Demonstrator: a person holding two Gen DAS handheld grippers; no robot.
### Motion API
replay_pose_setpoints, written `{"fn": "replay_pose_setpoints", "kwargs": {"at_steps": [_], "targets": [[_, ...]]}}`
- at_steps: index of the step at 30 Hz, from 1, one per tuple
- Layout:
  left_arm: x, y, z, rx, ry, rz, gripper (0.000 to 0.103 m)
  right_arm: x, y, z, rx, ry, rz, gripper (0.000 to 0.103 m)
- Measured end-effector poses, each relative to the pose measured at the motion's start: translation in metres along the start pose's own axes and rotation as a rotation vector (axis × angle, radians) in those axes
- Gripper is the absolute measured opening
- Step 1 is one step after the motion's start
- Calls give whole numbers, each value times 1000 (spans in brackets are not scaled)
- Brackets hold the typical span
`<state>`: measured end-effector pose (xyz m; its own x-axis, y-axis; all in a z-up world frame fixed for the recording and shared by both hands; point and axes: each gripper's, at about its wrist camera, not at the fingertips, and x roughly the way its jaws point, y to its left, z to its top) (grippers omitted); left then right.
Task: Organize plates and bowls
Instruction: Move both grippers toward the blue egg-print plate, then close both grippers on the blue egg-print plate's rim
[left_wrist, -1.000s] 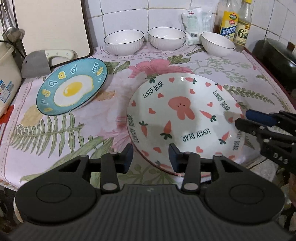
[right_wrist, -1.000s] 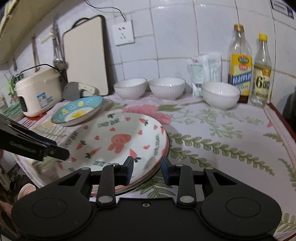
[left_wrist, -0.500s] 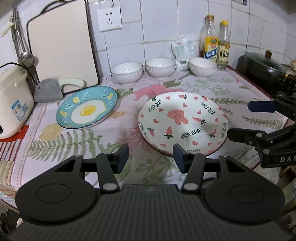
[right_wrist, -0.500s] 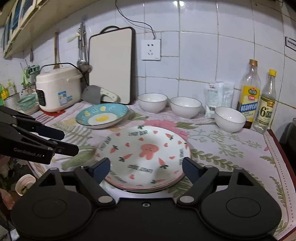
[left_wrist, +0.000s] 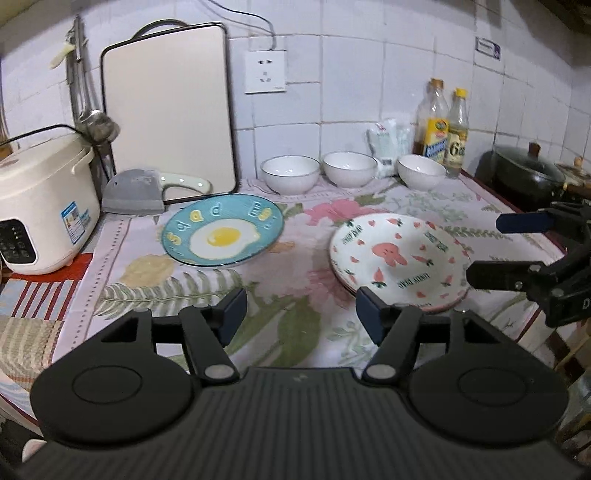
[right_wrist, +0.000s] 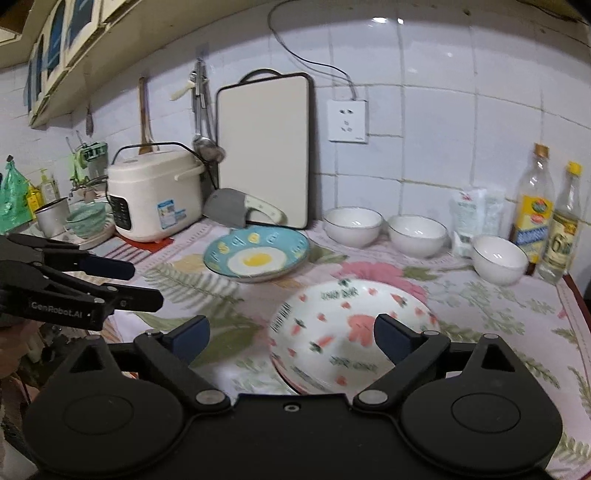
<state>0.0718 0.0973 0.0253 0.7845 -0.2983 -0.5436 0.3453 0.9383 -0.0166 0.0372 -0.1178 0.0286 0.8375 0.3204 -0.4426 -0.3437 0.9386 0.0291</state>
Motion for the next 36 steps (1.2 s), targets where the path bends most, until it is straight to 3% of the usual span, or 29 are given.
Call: {"fn": "replay_pose_setpoints", "kwargs": {"at_steps": [6,13,17,20,27,31,36], "targets": [[-4,46,11,-65,-26,-6,65,17,30,25,-53,-12,2,98],[-4,82,16,-75,-35,-5,66,41,52,43,-88,-16,8,98],[7,97,19,-77,-25,-7,67,59,59,49,-81,-19,30,97],[18,107,19,-91,-26,-5,74,74,62,52,-66,-30,29,97],[49,127,14,-105,-38,10,76,104,71,50,-54,-123,0,97],[72,137,10,-123,-38,18,77,136,62,56,21,-83,29,97],[108,153,8,-200,-41,80,77,183,51,62,84,-21,-13,91]]}}
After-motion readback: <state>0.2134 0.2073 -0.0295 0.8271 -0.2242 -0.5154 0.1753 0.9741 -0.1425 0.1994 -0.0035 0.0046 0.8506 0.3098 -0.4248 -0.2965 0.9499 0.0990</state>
